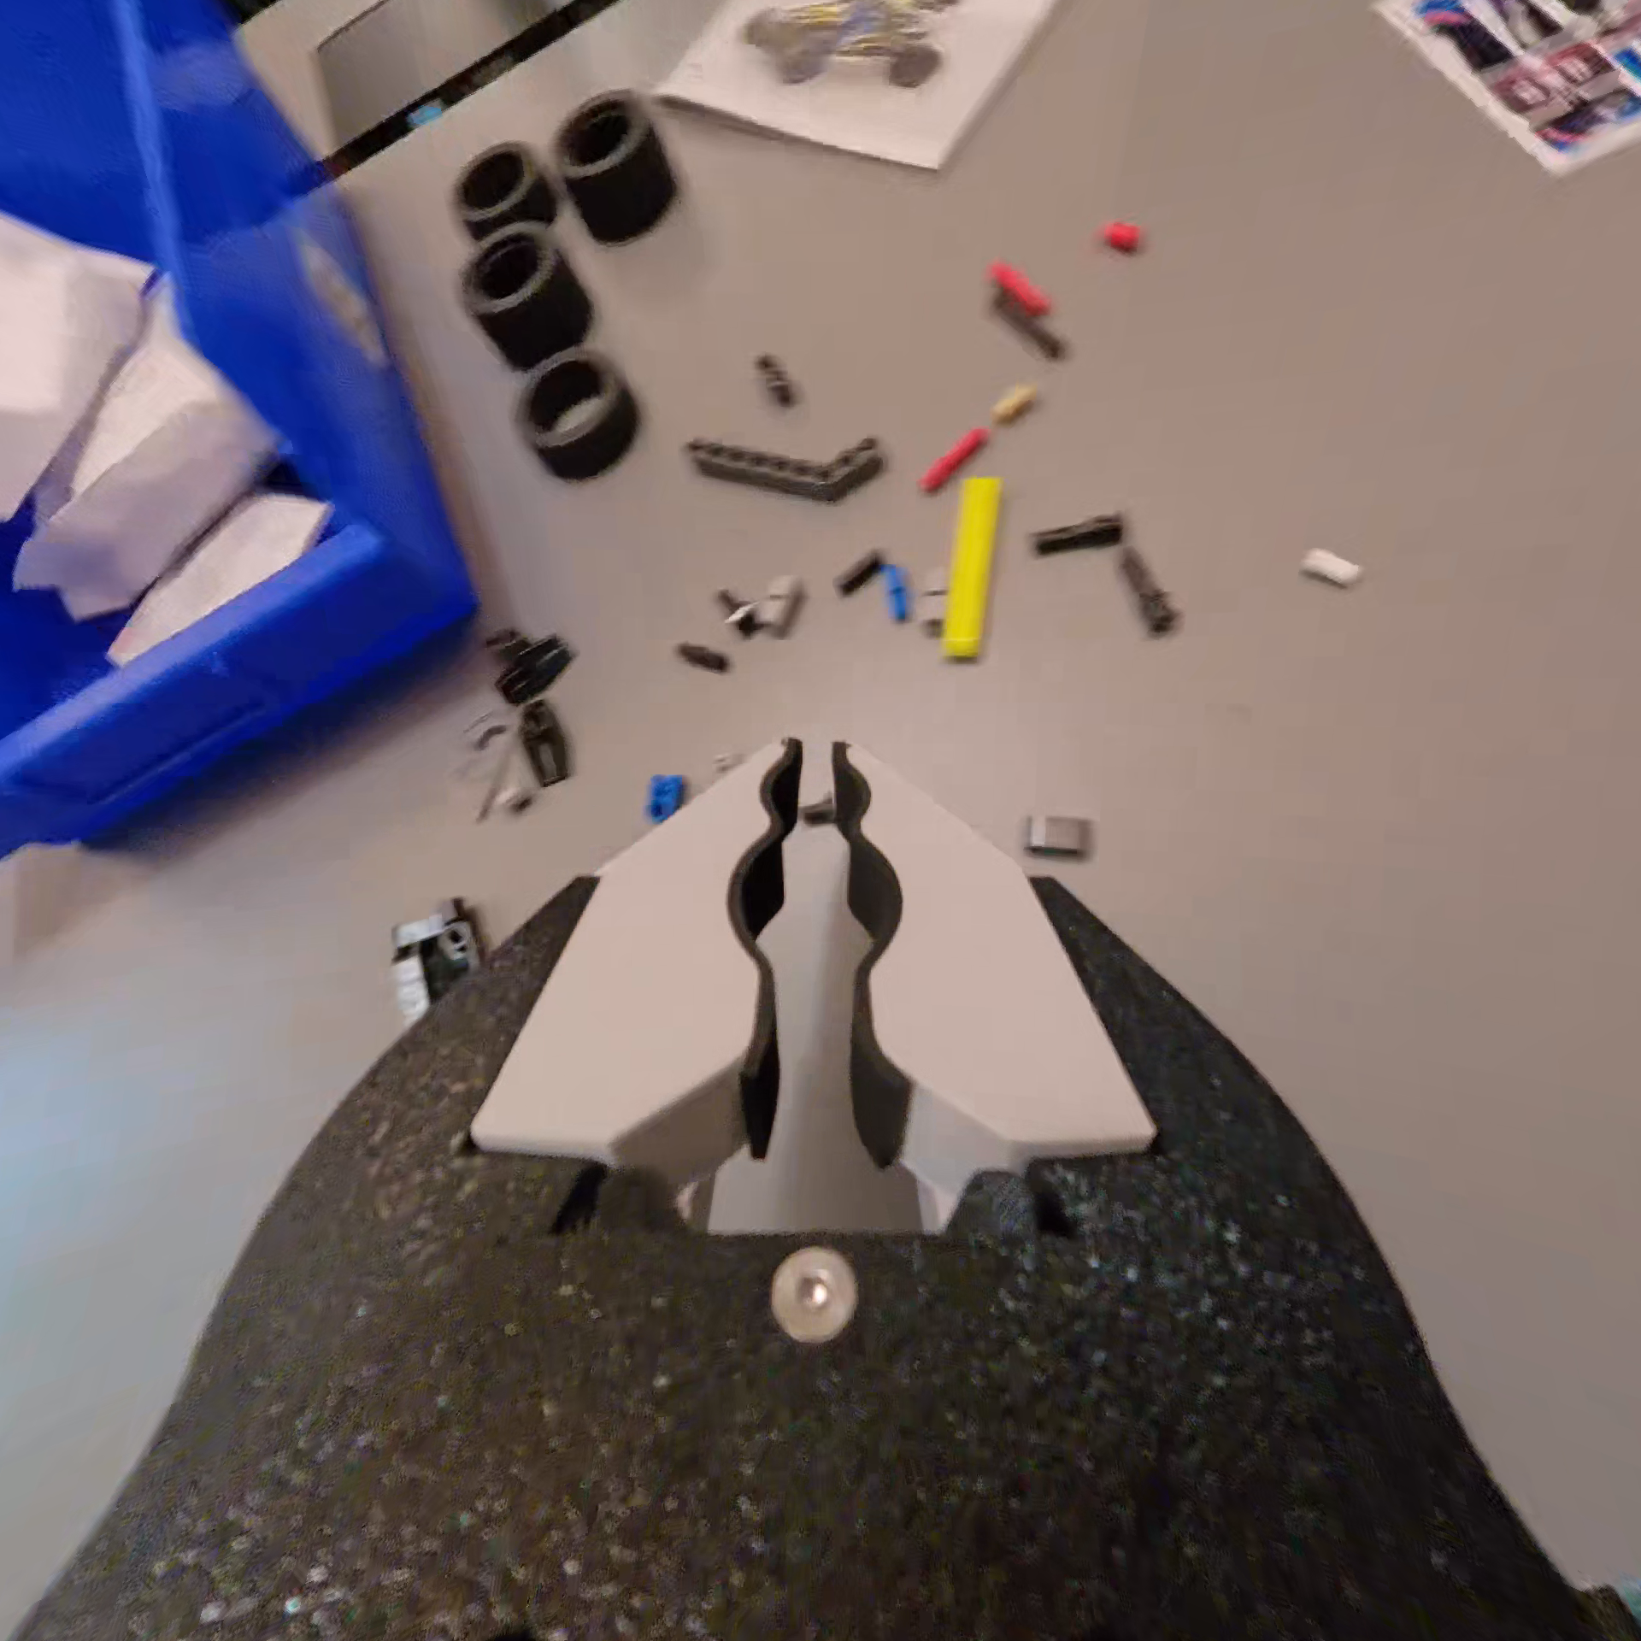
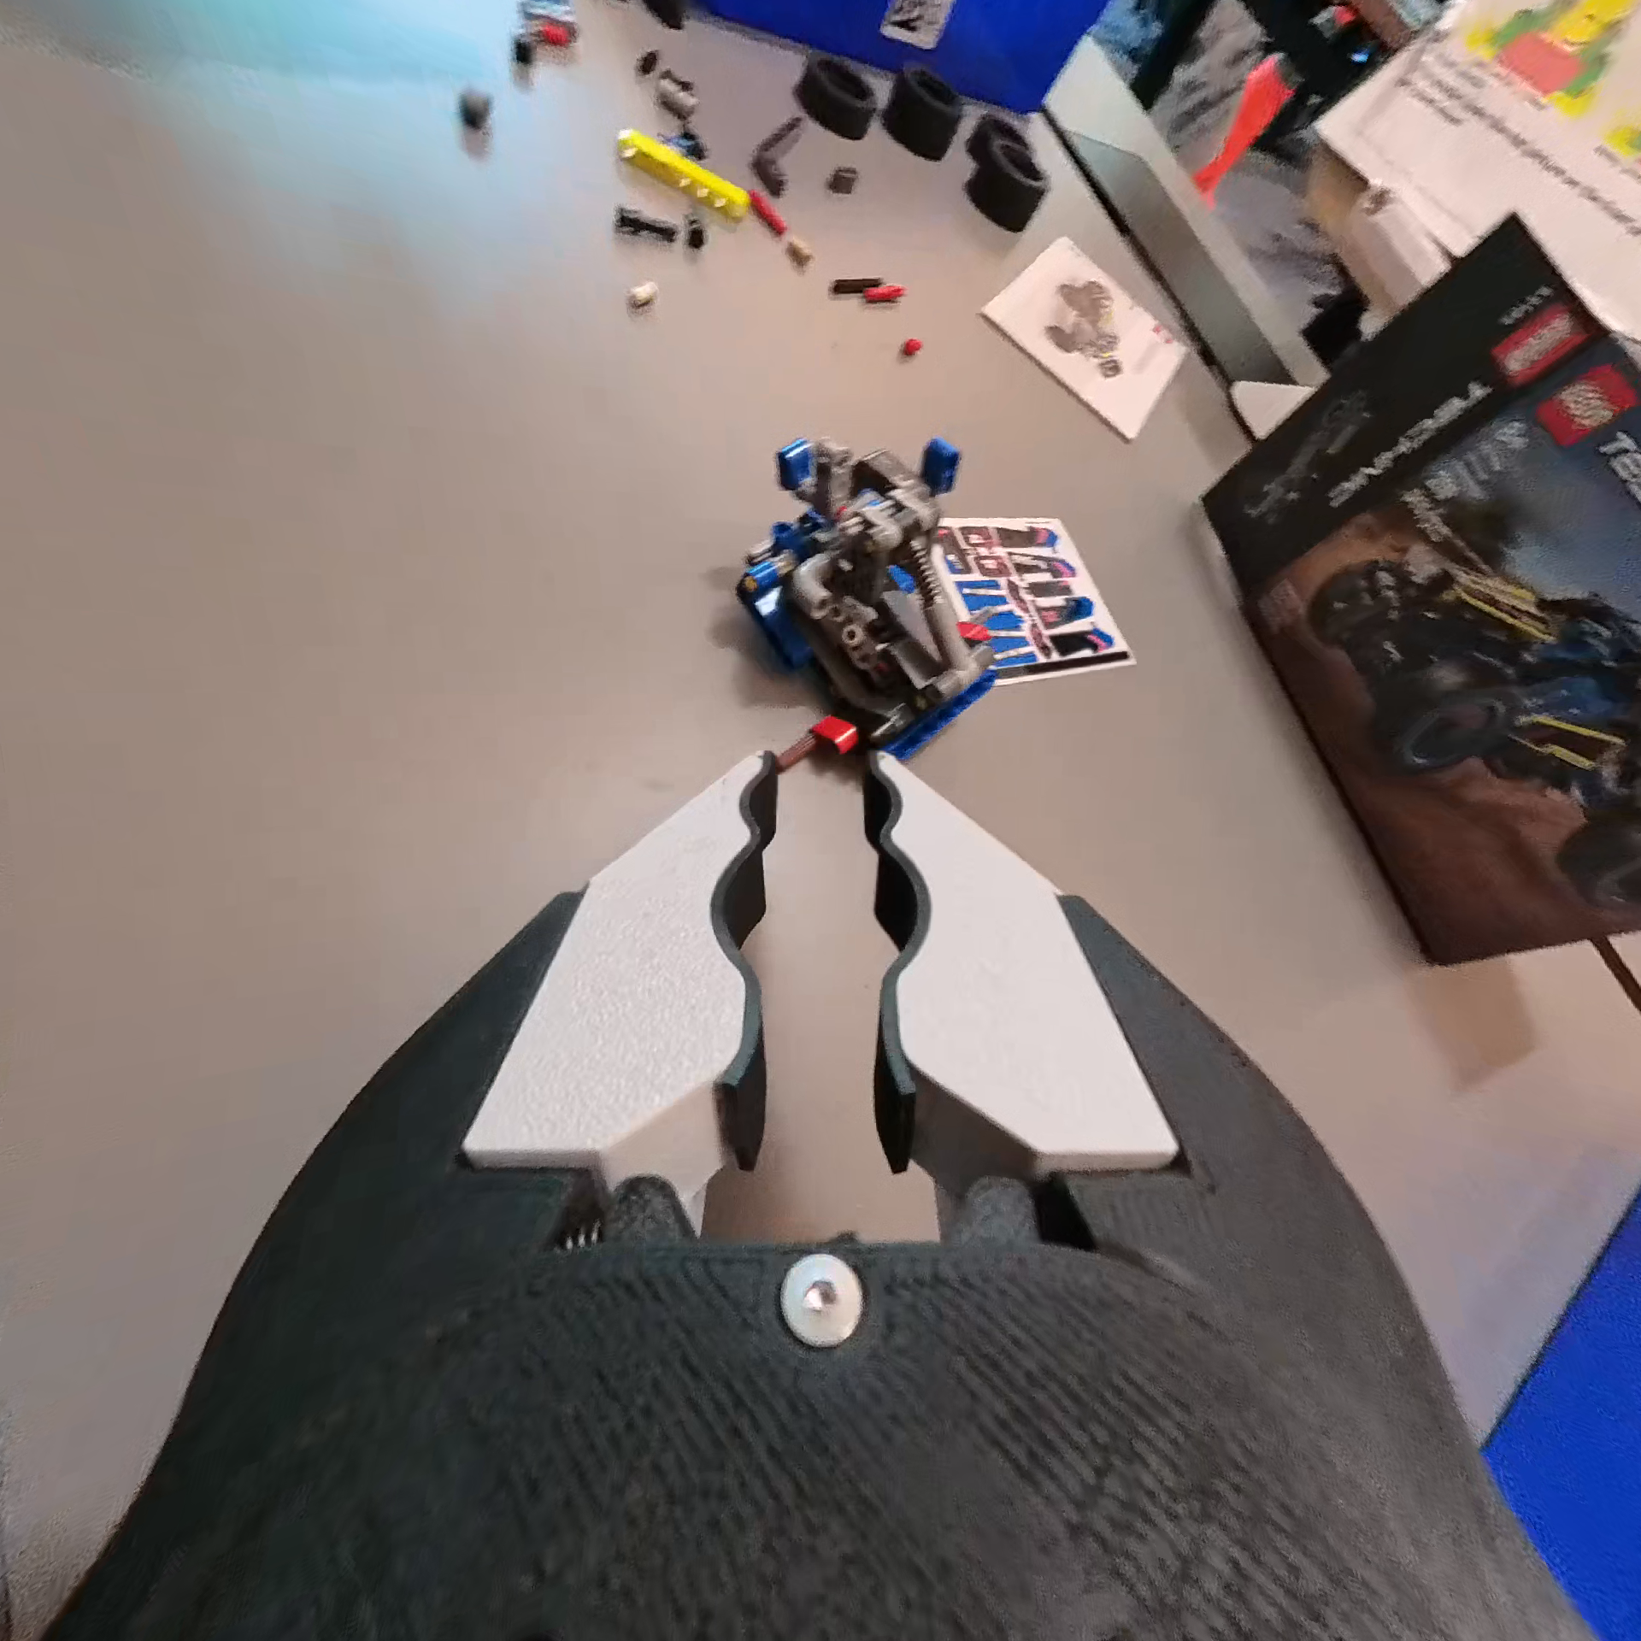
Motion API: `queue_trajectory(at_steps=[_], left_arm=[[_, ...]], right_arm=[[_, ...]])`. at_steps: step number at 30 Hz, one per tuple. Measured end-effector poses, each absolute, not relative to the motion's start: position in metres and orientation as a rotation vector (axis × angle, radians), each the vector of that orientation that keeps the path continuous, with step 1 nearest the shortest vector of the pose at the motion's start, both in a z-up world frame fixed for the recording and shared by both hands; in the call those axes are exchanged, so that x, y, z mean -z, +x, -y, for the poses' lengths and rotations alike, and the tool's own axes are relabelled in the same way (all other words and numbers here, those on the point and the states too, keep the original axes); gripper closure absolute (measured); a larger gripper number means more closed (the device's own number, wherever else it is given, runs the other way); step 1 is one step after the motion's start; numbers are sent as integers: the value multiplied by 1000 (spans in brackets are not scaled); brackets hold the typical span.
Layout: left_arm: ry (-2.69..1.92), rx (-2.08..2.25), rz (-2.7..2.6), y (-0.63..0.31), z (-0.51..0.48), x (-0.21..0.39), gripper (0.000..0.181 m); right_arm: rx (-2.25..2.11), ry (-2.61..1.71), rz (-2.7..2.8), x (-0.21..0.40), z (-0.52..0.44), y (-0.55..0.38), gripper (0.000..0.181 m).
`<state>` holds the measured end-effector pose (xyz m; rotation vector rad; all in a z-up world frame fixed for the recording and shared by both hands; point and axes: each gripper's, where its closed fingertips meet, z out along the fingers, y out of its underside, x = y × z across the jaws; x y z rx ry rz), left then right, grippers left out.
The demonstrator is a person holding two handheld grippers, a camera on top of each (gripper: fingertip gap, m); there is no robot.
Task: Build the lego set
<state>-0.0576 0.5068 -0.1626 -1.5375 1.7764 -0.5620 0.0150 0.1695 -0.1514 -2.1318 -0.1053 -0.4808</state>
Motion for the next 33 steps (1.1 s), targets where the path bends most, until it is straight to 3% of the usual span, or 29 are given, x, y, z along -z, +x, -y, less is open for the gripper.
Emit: queue_trajectory(at_steps=[6,11,17,20,23,28,33], left_arm=[[-1370,725,-1889,-14,-511,144,168],[-1134,505,-2220,37,-501,170,164],[-1172,449,-2509,45,-500,203,155],[-1225,529,-2488,51,-492,204,175],[-1247,535,-2438,55,-492,204,176],[-1214,677,-2296,56,-475,165,177],[-1114,990,-2304,32,-399,101,177]], right_arm=[[510,-2148,62,155,-167,24,164],[493,-2186,60,157,-161,25,164],[507,-2226,10,157,-131,24,163],[505,-2217,-4,160,-123,21,163],[492,-2207,-14,163,-121,21,163],[498,-2165,31,155,-133,21,163],[617,-2074,123,142,-156,18,162]])
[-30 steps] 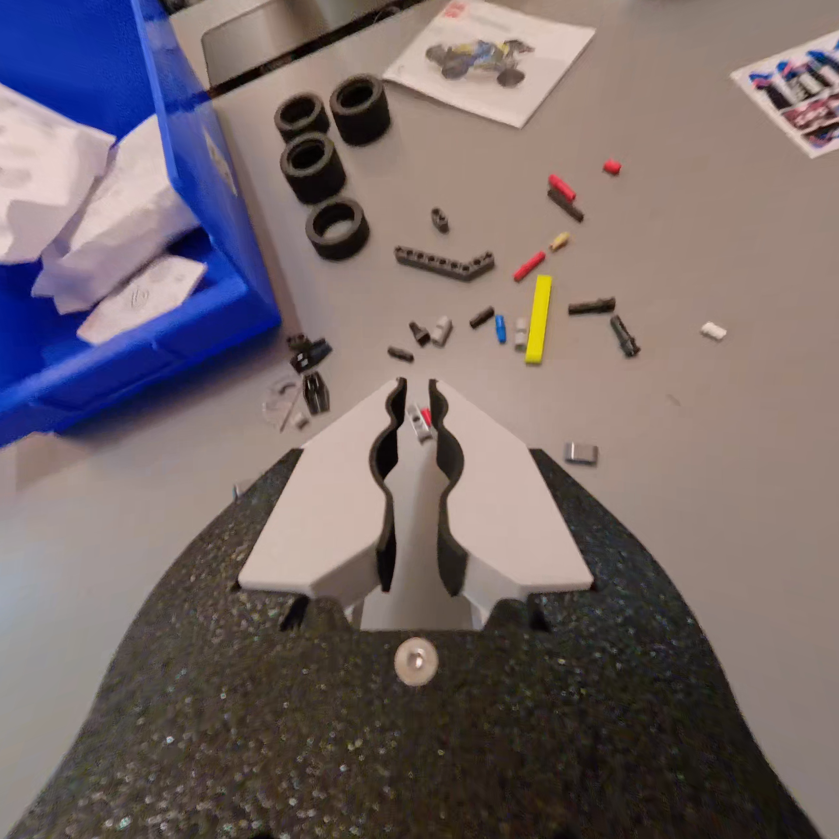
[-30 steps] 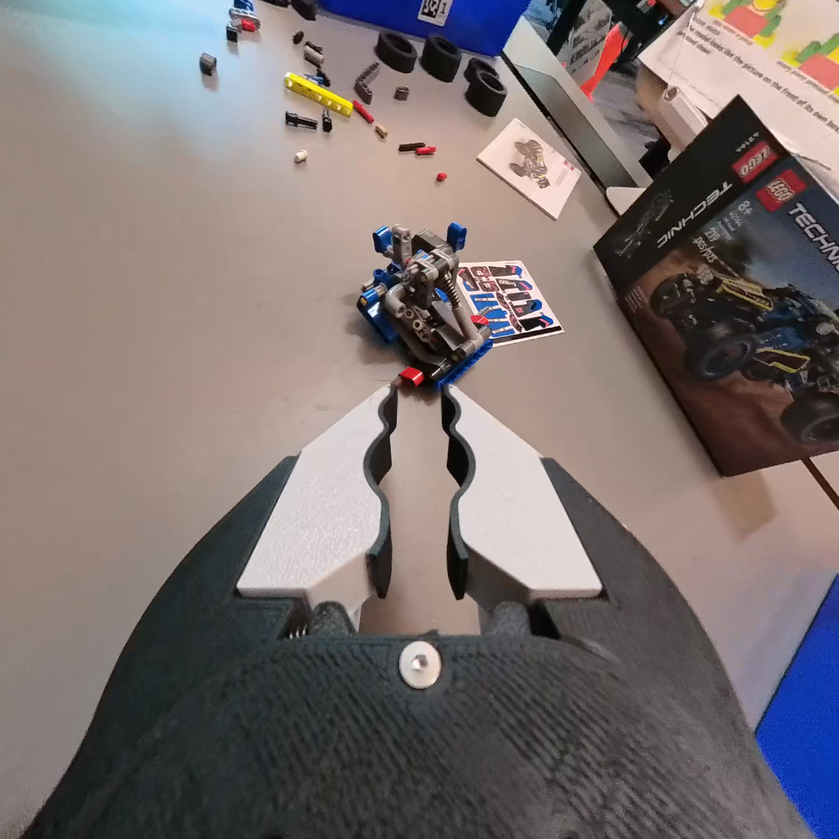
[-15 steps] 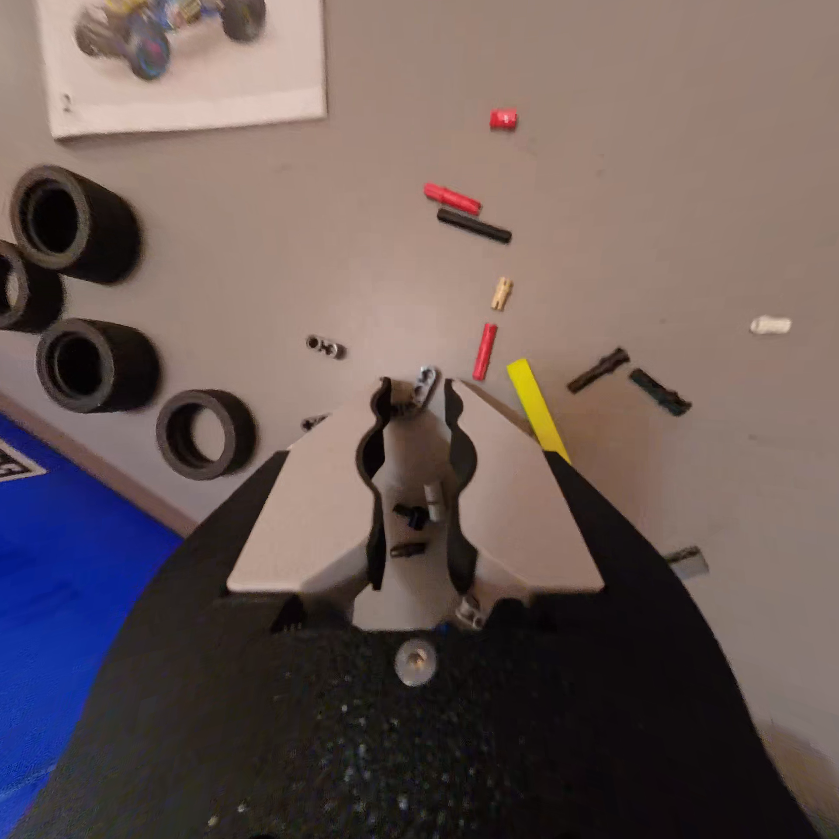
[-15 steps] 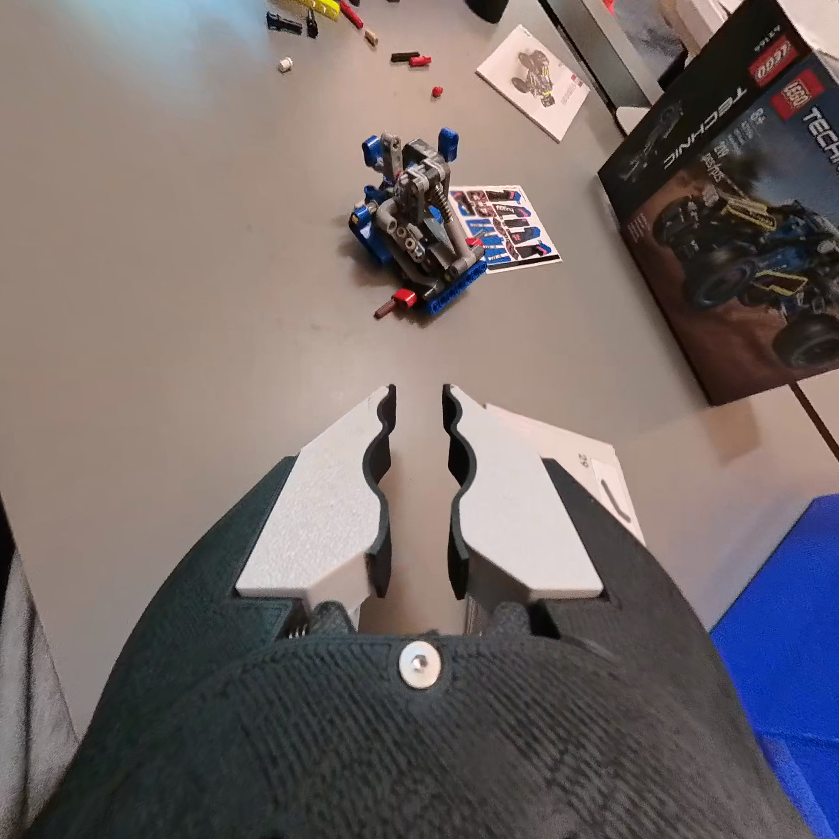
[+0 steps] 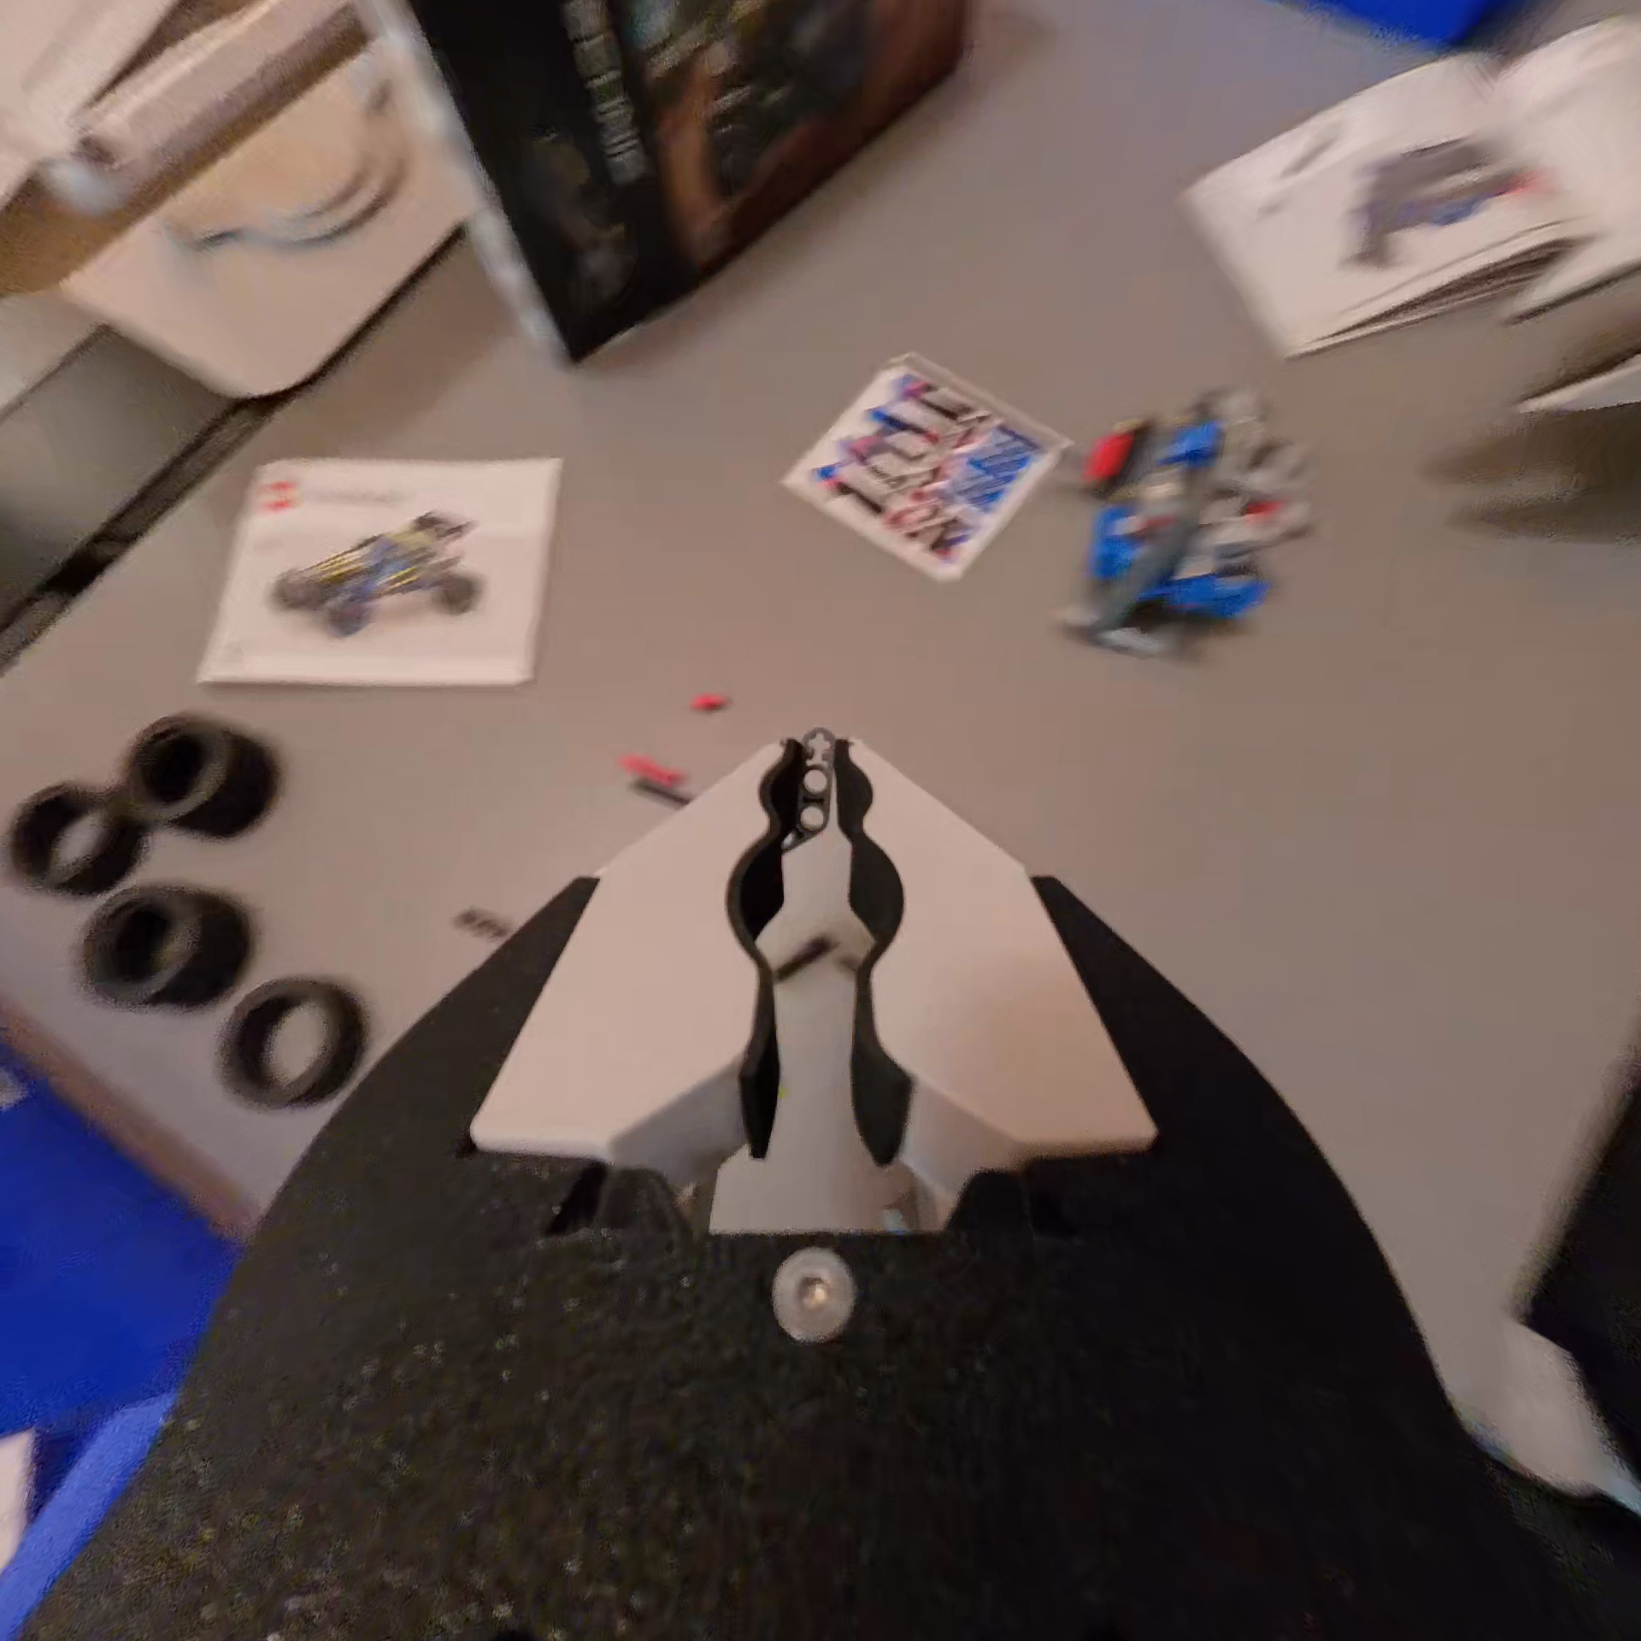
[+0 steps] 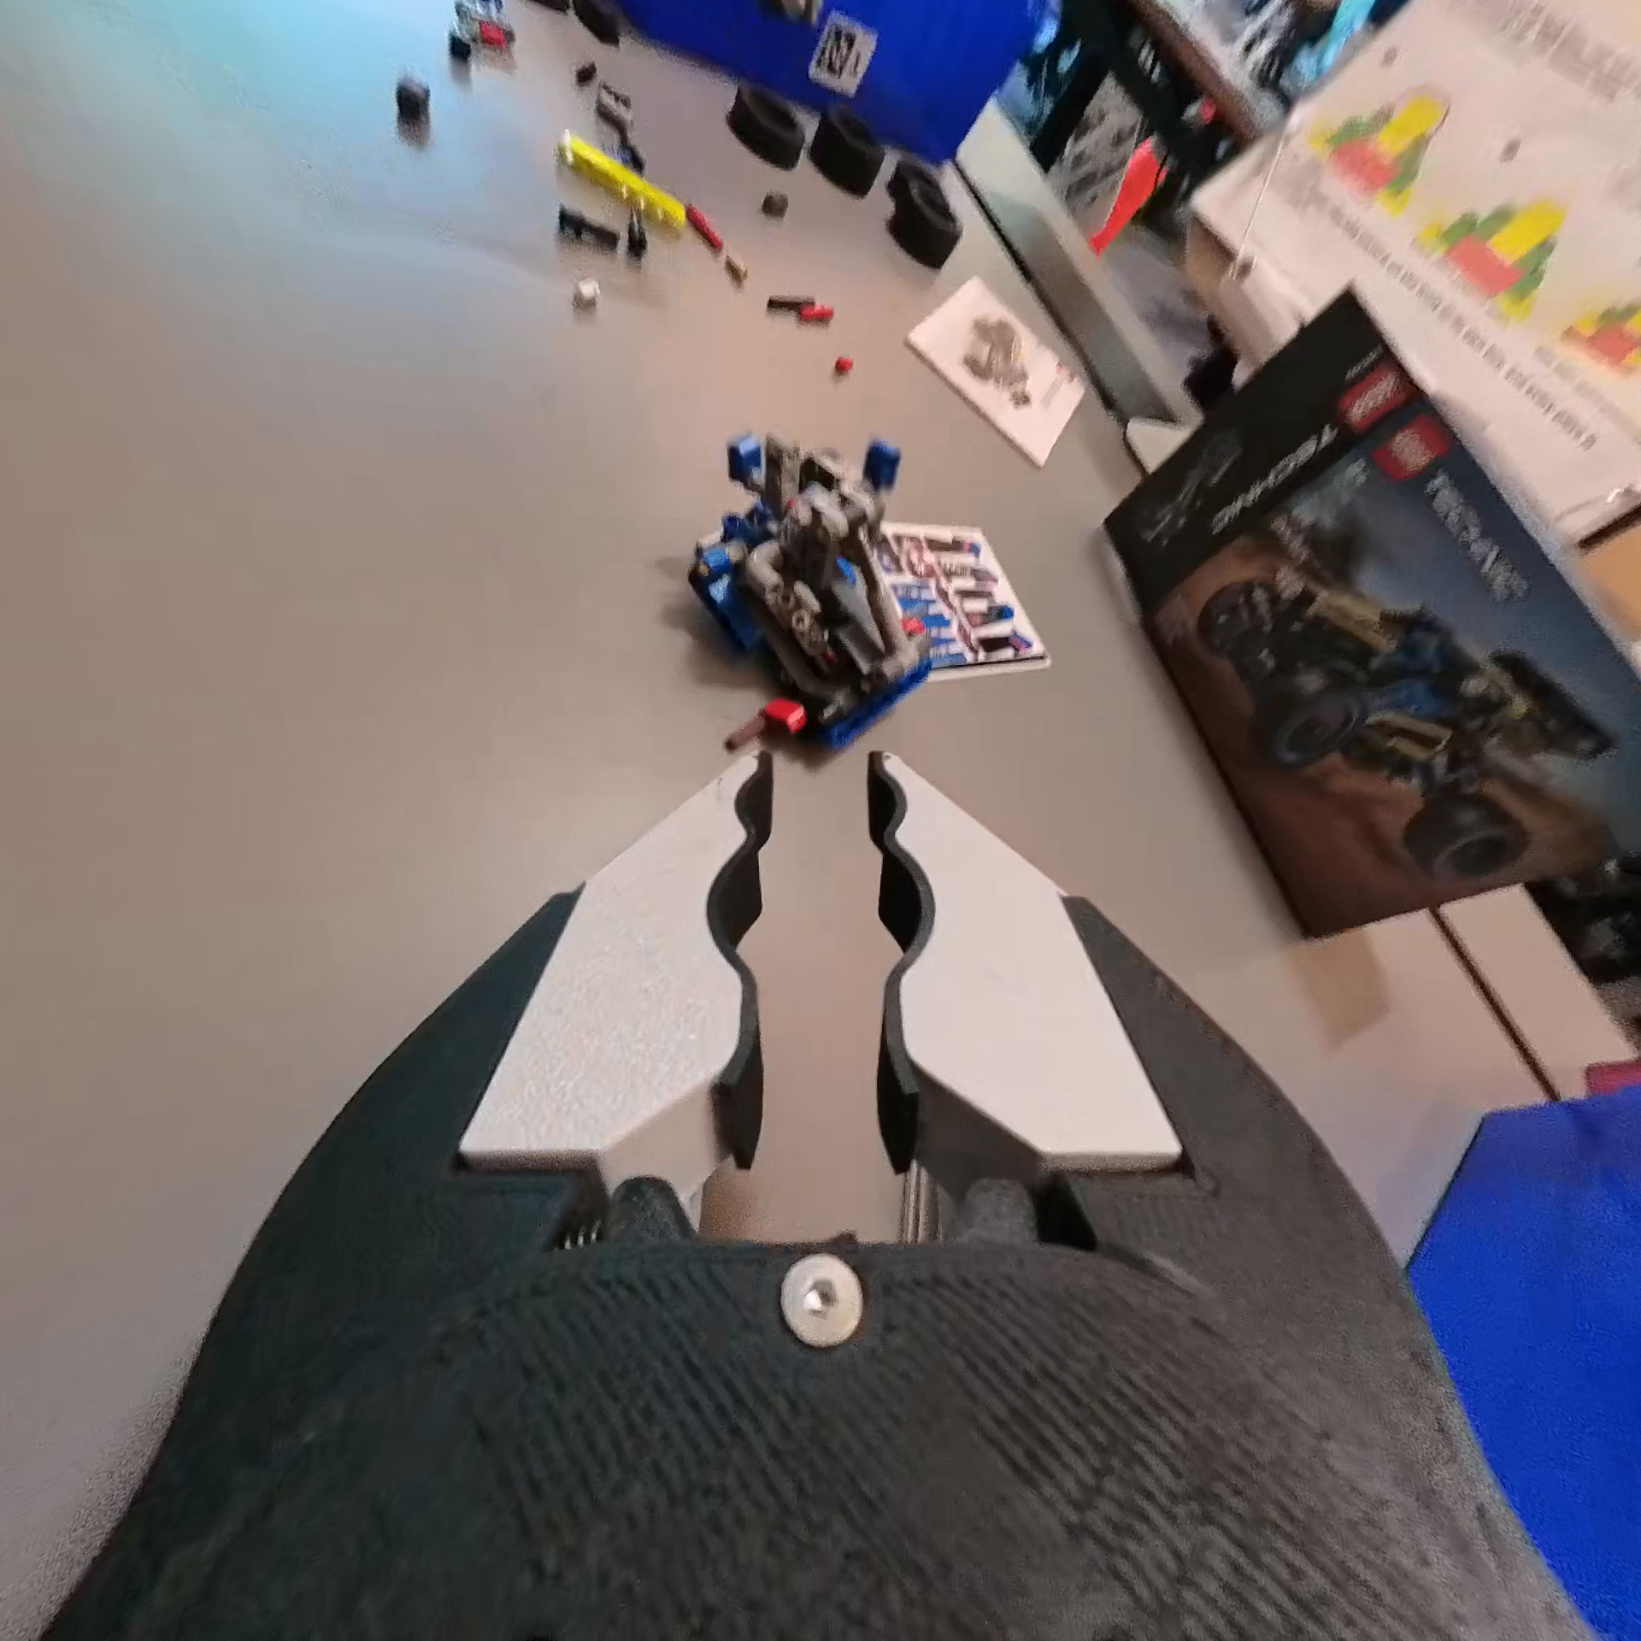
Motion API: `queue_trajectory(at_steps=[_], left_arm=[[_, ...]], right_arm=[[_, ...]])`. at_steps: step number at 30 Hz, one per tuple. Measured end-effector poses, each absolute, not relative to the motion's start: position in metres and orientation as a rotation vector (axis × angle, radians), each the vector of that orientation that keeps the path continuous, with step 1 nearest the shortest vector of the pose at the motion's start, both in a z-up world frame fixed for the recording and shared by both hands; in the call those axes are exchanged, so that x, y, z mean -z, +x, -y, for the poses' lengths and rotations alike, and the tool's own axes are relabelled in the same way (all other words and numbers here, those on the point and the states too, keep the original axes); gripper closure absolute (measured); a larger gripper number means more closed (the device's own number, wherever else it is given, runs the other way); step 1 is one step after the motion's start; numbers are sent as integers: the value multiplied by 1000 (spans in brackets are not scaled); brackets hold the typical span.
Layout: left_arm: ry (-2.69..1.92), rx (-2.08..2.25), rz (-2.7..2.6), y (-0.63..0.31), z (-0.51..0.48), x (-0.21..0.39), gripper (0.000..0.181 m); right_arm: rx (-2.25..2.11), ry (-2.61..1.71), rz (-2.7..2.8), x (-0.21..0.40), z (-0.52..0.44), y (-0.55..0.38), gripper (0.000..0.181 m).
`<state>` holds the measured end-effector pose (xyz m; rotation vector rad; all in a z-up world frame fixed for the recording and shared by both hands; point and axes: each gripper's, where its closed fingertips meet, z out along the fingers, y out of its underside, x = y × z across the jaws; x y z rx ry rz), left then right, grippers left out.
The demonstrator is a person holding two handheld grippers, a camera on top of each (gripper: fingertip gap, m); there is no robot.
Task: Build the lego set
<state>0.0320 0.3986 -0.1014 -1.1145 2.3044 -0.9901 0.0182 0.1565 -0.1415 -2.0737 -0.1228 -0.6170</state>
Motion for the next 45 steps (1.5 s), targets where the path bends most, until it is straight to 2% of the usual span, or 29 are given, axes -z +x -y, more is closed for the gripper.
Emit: queue_trajectory(at_steps=[4,10,18,20,23,26,30,37,45], left_arm=[[-982,1256,-2581,-21,-324,85,177],[-942,1574,-2743,-51,-254,100,176],[-1185,2278,-2453,-28,-206,88,177],[-1236,2393,-2348,-21,-201,82,177],[-1285,2496,-2206,-11,-198,76,177],[-1252,2529,-2067,-4,-195,69,177],[-1179,2480,-2002,-5,-186,68,177],[-1081,2379,-2019,-10,-183,72,176],[-823,2069,-2214,-20,-179,91,174]], right_arm=[[613,-1969,208,126,-181,0,161],[451,-1927,288,125,-205,-31,159],[362,-1894,122,117,-221,-32,156],[300,-1891,61,118,-222,-33,148],[281,-1836,-36,111,-221,-26,147],[317,-1802,-138,104,-218,-14,154],[367,-1744,-217,96,-215,-6,175],[383,-1775,-113,100,-213,-10,175],[268,-1837,-18,117,-207,-23,176]])
